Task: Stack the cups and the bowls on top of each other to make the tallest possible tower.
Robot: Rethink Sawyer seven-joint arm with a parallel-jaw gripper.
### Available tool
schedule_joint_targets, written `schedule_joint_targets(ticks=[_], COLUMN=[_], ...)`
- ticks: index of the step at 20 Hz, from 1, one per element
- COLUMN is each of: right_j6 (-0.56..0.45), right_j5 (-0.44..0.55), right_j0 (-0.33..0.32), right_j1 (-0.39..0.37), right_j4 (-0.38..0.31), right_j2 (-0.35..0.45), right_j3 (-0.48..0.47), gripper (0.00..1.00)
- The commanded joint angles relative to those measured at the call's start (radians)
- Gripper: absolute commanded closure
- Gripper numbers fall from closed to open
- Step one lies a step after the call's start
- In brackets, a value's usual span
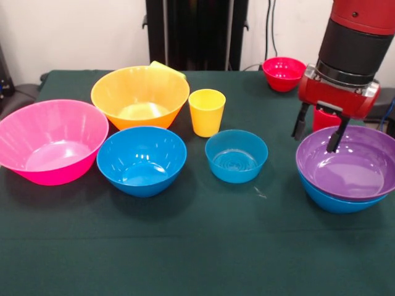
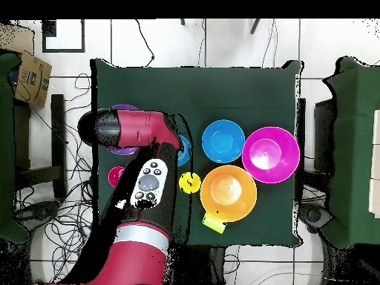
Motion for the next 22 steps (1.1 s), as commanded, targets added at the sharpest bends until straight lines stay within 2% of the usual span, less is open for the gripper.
schedule_joint_targets(ticks=[1,22], right_j6=[-0.097,-0.059], right_j5=[0.017,-0.135], right_j0=[-0.032,-0.067], right_j1=[0.011,0.051], right_j4=[-0.102,-0.174], right_j2=[0.12,0.175], right_j3=[0.082,0.158], gripper=[0.0,0.0])
